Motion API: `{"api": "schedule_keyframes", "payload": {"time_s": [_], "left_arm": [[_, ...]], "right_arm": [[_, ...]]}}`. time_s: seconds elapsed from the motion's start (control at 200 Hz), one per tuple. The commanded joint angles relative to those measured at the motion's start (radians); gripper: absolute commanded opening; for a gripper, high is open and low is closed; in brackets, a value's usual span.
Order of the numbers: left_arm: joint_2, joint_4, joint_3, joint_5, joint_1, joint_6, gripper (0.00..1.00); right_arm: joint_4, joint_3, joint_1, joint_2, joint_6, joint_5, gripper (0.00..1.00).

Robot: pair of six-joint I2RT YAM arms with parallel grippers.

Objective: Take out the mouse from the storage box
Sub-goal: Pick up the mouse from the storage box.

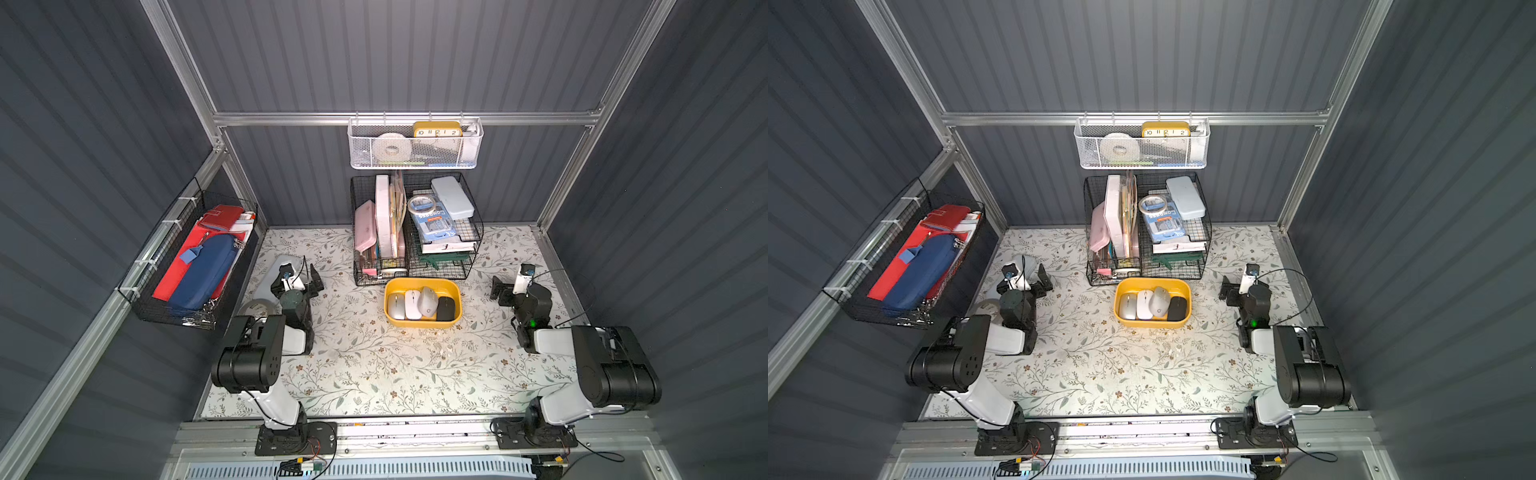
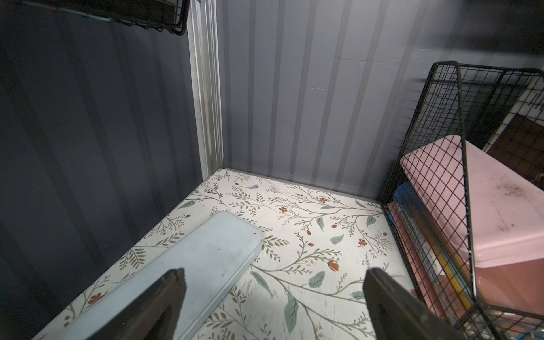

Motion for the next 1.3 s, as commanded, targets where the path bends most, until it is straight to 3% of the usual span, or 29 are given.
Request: {"api": "schedule_keyframes", "payload": {"time_s": [0.0, 0.37, 0.826, 0.871, 0.946, 1.011, 1.096, 1.151, 1.221, 1.261, 1.296], "left_arm": [[0.003, -0.007, 0.016, -0.002, 0.003, -0.011, 0.99], [0.003, -0.006, 0.016, -0.002, 0.003, -0.009, 0.99], [-0.001, 0.000, 0.011, 0.002, 0.003, -0.009, 0.99], [-0.014, 0.007, 0.017, -0.016, 0.003, 0.025, 0.99], [-0.107, -0.267, 0.127, -0.023, -0.015, 0.030, 0.99], [-0.178, -0.605, 0.311, -0.075, -0.037, -0.027, 0.99], [-0.213, -1.015, 0.591, -0.033, -0.038, -0.120, 0.99], [-0.217, -1.163, 0.725, 0.084, -0.038, -0.137, 0.99], [-0.233, -1.171, 0.780, 0.256, -0.038, -0.243, 0.99], [-0.242, -1.151, 0.778, 0.368, -0.035, -0.321, 0.99], [-0.243, -1.135, 0.767, 0.477, -0.034, -0.363, 0.99]], "right_arm": [[0.025, -0.003, -0.002, 0.004, -0.007, -0.007, 0.99], [0.038, -0.005, -0.023, 0.011, -0.005, -0.063, 0.99], [0.035, -0.006, -0.026, 0.006, -0.006, -0.067, 0.99], [0.036, -0.006, -0.022, -0.001, 0.002, -0.027, 0.99], [-0.066, 0.028, -0.004, -0.062, 0.028, 0.108, 0.99], [-0.306, 0.125, 0.011, -0.141, 0.022, 0.140, 0.99], [-0.598, 0.284, 0.038, -0.219, 0.104, 0.130, 0.99], [-0.703, 0.372, 0.068, -0.250, 0.187, 0.133, 0.99], [-0.795, 0.448, 0.072, -0.274, 0.496, 0.140, 0.99], [-0.855, 0.474, 0.059, -0.280, 0.615, 0.060, 0.99], [-0.889, 0.491, 0.045, -0.275, 0.629, -0.035, 0.99]]}}
